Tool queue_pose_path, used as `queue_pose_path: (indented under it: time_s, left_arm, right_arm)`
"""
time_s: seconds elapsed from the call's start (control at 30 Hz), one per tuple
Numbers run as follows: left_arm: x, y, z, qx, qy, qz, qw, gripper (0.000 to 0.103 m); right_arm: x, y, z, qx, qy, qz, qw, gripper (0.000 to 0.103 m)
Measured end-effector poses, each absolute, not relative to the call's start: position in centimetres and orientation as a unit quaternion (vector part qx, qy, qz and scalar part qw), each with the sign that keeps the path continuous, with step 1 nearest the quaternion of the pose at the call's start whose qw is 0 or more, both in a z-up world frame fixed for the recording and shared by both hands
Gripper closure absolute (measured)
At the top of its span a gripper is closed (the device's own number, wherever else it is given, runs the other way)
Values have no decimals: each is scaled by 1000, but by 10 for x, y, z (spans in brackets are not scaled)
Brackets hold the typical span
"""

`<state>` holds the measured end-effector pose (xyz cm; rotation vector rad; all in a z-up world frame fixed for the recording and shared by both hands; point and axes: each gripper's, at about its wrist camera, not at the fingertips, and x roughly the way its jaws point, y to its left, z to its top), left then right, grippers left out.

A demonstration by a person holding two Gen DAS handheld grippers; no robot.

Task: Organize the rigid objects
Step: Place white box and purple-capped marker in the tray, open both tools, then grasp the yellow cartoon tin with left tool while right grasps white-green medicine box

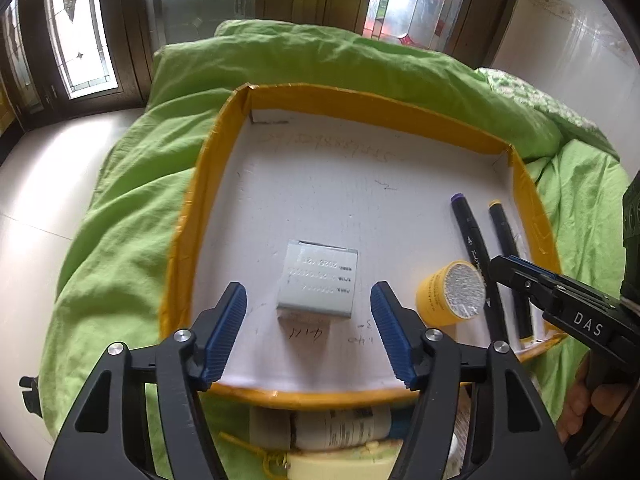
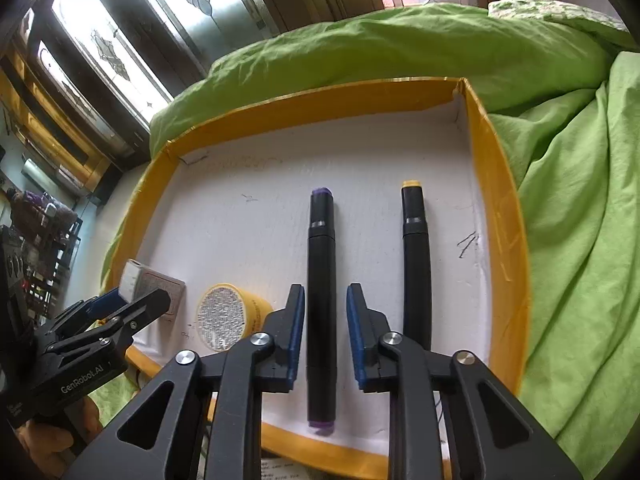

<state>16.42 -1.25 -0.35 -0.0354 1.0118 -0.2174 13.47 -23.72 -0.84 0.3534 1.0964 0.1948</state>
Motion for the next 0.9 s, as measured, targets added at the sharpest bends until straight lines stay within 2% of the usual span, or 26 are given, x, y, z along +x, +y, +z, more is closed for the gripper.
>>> queue_pose_path:
  time_s: [0.13,0.2,0.4,0.53,0.7,0.9]
  left_arm:
    - [145,3,11,-33,469,-105,876,38]
    - [133,14,15,-42,464,-100,879,36]
    - [95,63,6,-108,470,-71,873,33]
    - [75,74,-8,-169,491,-79,851,33]
    - [63,45,-1,-150,478,-106,859,33]
    - [76,13,-14,-150,514,-102,838,33]
  right_arm:
    - [120,-243,11,175,500,94,843,64]
    - [109,-247,22,182,490,94,847,47]
    - [76,-256,44,209,478,108,847,24]
    - [51,-256,48,213,481,119,842,22]
    - [23,-255,43,215,495,123,833,22]
    - [12,-251,32,213,515,110,823,22]
